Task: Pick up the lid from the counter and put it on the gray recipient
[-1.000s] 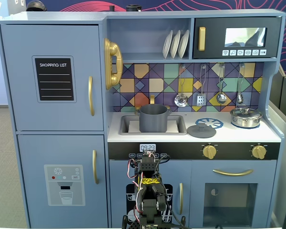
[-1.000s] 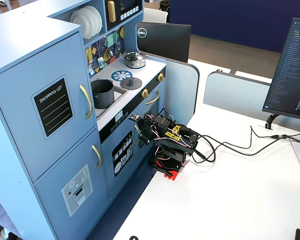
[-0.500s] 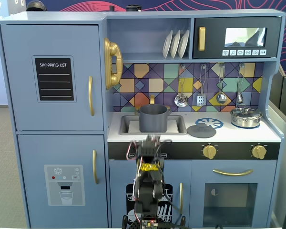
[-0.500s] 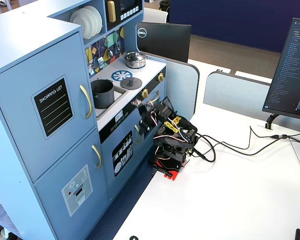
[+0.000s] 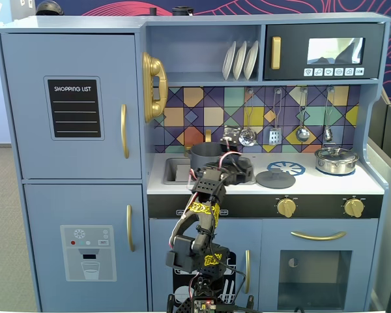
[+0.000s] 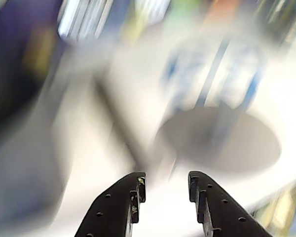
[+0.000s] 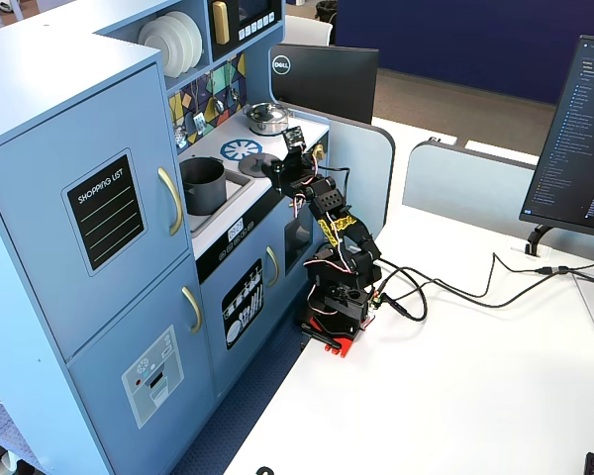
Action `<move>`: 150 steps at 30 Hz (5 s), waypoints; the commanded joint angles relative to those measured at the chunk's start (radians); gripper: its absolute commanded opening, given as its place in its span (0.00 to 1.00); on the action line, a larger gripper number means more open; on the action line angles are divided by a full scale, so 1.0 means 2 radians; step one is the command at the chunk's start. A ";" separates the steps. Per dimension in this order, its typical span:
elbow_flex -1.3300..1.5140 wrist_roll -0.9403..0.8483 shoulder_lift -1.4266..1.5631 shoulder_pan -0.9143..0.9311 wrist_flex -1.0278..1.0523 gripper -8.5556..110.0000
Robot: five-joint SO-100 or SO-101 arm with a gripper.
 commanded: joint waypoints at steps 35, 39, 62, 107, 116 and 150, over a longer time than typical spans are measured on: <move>-0.007 -0.002 -0.286 0.077 -0.358 0.32; -0.033 -0.005 -0.327 0.077 -0.370 0.31; -0.070 -0.017 -0.436 0.055 -0.448 0.07; -0.201 -0.028 -0.236 -0.209 -0.186 0.07; -0.179 -0.027 -0.263 -0.219 -0.212 0.07; -0.130 -0.025 -0.279 -0.196 -0.241 0.22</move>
